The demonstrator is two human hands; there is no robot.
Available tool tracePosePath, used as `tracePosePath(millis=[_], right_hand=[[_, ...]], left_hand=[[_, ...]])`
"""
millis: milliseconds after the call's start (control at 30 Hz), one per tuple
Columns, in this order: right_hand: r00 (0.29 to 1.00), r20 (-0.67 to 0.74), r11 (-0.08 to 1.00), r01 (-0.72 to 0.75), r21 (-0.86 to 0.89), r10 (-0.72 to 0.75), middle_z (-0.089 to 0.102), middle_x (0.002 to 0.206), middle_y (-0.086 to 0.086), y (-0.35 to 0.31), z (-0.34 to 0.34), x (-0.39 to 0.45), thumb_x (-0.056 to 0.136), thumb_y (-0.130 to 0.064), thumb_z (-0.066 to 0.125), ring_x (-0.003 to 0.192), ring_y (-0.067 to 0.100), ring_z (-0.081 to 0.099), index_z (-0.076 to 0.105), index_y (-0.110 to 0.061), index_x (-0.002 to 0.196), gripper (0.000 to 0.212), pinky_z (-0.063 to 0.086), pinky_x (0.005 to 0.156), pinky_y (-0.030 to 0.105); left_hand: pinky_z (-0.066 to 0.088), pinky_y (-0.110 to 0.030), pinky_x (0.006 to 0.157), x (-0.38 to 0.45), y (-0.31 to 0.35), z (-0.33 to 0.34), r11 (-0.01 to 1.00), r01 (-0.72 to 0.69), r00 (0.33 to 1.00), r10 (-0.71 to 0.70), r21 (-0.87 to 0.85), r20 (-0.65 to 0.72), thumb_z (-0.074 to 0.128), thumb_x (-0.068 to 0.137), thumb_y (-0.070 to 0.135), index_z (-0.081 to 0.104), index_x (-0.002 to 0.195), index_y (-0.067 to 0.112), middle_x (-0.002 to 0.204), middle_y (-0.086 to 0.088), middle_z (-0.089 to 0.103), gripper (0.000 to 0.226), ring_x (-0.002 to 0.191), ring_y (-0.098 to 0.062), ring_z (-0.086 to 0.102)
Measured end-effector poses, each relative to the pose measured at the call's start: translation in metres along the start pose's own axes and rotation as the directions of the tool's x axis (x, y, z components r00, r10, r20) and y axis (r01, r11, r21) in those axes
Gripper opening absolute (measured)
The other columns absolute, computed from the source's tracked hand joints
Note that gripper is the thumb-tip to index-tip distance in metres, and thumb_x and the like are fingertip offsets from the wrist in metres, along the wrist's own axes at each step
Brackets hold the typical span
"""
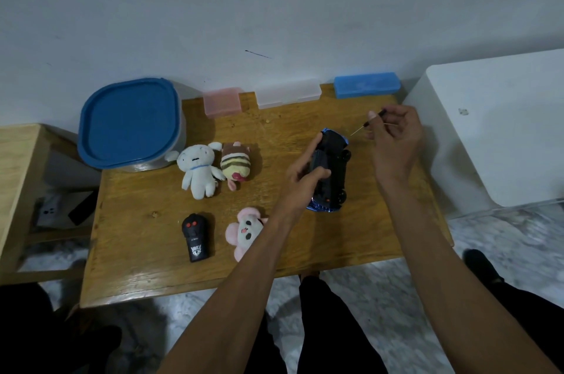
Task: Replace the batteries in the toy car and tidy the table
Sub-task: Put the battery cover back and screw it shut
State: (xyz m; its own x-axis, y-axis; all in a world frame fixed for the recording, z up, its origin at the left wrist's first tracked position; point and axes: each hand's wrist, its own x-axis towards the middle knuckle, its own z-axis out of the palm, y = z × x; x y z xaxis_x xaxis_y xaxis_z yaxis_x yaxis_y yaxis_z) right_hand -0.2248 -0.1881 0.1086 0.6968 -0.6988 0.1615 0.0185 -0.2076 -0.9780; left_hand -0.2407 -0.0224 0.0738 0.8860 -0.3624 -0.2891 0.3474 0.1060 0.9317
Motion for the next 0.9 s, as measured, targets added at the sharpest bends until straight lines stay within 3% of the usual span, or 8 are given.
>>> tracePosePath(millis=[133, 233, 333, 433, 600, 667, 767, 900], right_hand=[[1.000, 0.011, 1.000, -0.014, -0.002, 0.014, 0.070, 0.099, 0.011, 0.000, -0.002, 0.003, 0.092, -0.017, 0.072, 0.084, 0.024, 0.072, 0.061, -0.018, 0.104, 0.017, 0.061, 0.066, 0.031], [1.000, 0.008, 1.000, -0.022, 0.003, 0.022, 0.070, 0.099, 0.010, 0.000, -0.003, 0.004, 0.092, -0.017, 0.072, 0.084, 0.023, 0.072, 0.061, -0.018, 0.104, 0.017, 0.061, 0.066, 0.030], [1.000, 0.015, 1.000, -0.027, 0.004, 0.027, 0.069, 0.099, 0.010, 0.001, -0.003, 0.006, 0.092, -0.017, 0.072, 0.083, 0.023, 0.072, 0.061, -0.019, 0.104, 0.017, 0.062, 0.068, 0.033], [0.999, 0.017, 0.999, -0.049, 0.016, 0.049, 0.069, 0.096, 0.008, 0.004, -0.004, 0.008, 0.092, -0.017, 0.073, 0.079, 0.023, 0.072, 0.061, -0.018, 0.104, 0.017, 0.062, 0.069, 0.036], [0.983, 0.111, 0.979, -0.161, 0.128, 0.147, 0.069, 0.085, 0.010, 0.005, -0.004, 0.013, 0.091, -0.011, 0.073, 0.071, 0.020, 0.071, 0.059, -0.005, 0.100, 0.018, 0.062, 0.069, 0.036], [0.966, 0.189, 0.974, -0.200, 0.109, 0.177, 0.069, 0.083, 0.011, 0.008, -0.005, 0.016, 0.092, -0.014, 0.074, 0.071, 0.021, 0.070, 0.060, -0.005, 0.097, 0.017, 0.062, 0.071, 0.039], [0.940, 0.276, 0.975, -0.221, 0.034, 0.203, 0.068, 0.079, 0.004, 0.013, -0.006, 0.018, 0.093, -0.022, 0.073, 0.068, 0.021, 0.067, 0.060, -0.018, 0.089, 0.014, 0.060, 0.069, 0.042], [0.914, 0.318, 0.962, -0.272, 0.024, 0.250, 0.067, 0.079, 0.006, 0.016, -0.001, 0.019, 0.093, -0.014, 0.070, 0.066, 0.020, 0.066, 0.061, -0.011, 0.089, 0.011, 0.059, 0.066, 0.040]], left_hand=[[0.050, -0.041, 0.107, 0.003, -0.003, 0.000, 0.995, 0.026, 1.000, -0.026, -0.092, 0.005, 0.059, 0.090, -0.002, 0.049, 0.143, 0.049, 0.150, 0.002, 0.054, 0.074, 0.133, -0.022, 0.055], [0.044, -0.049, 0.113, 0.007, -0.002, 0.000, 0.989, 0.094, 0.996, -0.093, -0.110, 0.014, 0.064, 0.082, 0.013, 0.052, 0.135, 0.060, 0.152, 0.007, 0.050, 0.072, 0.136, -0.023, 0.050], [0.041, -0.052, 0.114, 0.011, -0.003, 0.001, 0.952, 0.184, 0.983, -0.179, -0.243, 0.042, 0.059, 0.088, 0.028, 0.046, 0.146, 0.048, 0.156, 0.000, 0.044, 0.064, 0.138, -0.031, 0.048], [0.043, -0.049, 0.111, 0.015, -0.003, 0.004, 0.915, 0.224, 0.974, -0.220, -0.336, 0.051, 0.042, 0.104, 0.019, 0.041, 0.152, 0.036, 0.157, -0.003, 0.042, 0.051, 0.137, -0.032, 0.049], [0.055, -0.043, 0.098, 0.015, -0.006, 0.003, 0.969, 0.198, 0.980, -0.200, -0.147, 0.004, 0.059, 0.101, 0.014, 0.054, 0.141, 0.044, 0.143, 0.004, 0.057, 0.050, 0.122, -0.020, 0.063], [0.058, -0.032, 0.093, 0.014, -0.008, 0.004, 0.993, 0.101, 0.994, -0.098, 0.057, -0.047, 0.064, 0.099, 0.014, 0.056, 0.142, 0.037, 0.138, 0.008, 0.061, 0.050, 0.118, -0.015, 0.064], [0.052, -0.015, 0.090, 0.019, -0.020, 0.007, 0.920, -0.003, 0.994, 0.047, 0.393, -0.101, 0.070, 0.095, 0.017, 0.056, 0.143, 0.034, 0.141, 0.005, 0.056, 0.052, 0.126, -0.014, 0.055], [0.050, -0.036, 0.104, 0.024, -0.035, 0.014, 0.810, 0.091, 0.977, 0.040, 0.580, -0.210, 0.072, 0.093, 0.025, 0.055, 0.142, 0.042, 0.135, -0.011, 0.046, 0.054, 0.118, -0.025, 0.053]])
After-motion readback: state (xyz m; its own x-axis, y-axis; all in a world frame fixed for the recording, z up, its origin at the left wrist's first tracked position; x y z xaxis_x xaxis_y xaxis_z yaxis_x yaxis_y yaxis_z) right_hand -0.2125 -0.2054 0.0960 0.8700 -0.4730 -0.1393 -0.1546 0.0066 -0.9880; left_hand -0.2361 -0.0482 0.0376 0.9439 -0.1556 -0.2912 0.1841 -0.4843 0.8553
